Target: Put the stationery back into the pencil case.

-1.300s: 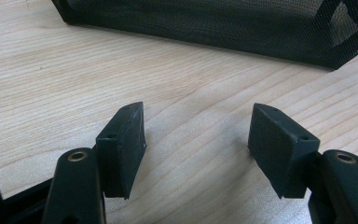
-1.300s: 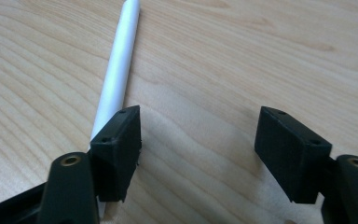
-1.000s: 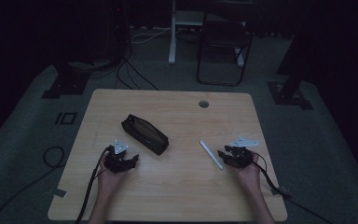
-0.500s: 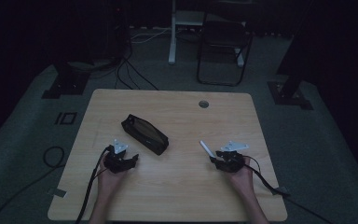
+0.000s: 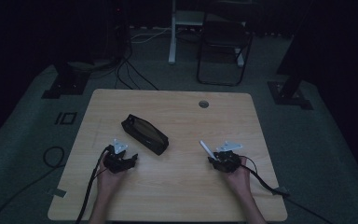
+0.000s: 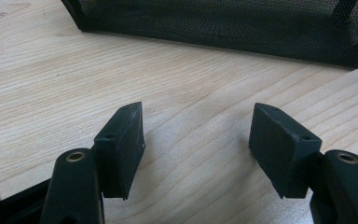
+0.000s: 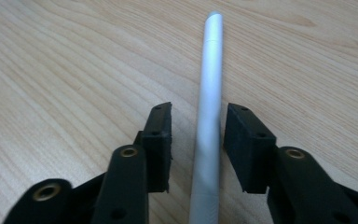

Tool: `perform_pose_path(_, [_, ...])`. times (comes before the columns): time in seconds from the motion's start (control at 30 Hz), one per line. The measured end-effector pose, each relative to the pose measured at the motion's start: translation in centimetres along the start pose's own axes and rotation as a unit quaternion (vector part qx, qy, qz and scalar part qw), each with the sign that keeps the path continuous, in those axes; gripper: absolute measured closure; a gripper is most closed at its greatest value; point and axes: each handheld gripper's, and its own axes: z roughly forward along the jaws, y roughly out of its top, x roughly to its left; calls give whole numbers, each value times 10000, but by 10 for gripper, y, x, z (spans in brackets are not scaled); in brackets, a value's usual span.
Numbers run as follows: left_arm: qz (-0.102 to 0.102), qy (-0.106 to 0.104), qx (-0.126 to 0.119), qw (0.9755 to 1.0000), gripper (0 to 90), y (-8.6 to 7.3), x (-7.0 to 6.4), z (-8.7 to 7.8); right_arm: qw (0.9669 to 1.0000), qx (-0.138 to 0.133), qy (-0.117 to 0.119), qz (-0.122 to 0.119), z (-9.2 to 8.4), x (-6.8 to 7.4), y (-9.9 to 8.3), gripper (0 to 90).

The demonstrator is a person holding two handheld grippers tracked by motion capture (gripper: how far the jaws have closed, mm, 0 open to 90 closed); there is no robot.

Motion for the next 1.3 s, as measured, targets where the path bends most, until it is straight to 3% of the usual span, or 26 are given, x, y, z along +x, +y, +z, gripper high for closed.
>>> perform_pose_path(0.33, [-68, -31, 21, 10000, 362, 0, 1, 0, 9999, 36, -116, 116, 1, -4, 2, 778])
perform_pose_path(0.73, [-116, -62, 33, 9999, 362, 0, 1, 0, 9999, 134, -85, 33, 2, 0, 7, 786])
perform_pose_path(0.93, [-118, -64, 34, 9999, 362, 0, 1, 0, 9999, -59, 73, 39, -3, 3, 12, 786])
perform_pose_path(1.23, [-117, -64, 35, 9999, 363, 0, 1, 0, 9998, -171, 59, -86, -9, 10, 21, 786])
perform_pose_path(1.3, [-117, -65, 36, 9999, 362, 0, 1, 0, 9998, -172, 67, -22, -9, 10, 21, 786])
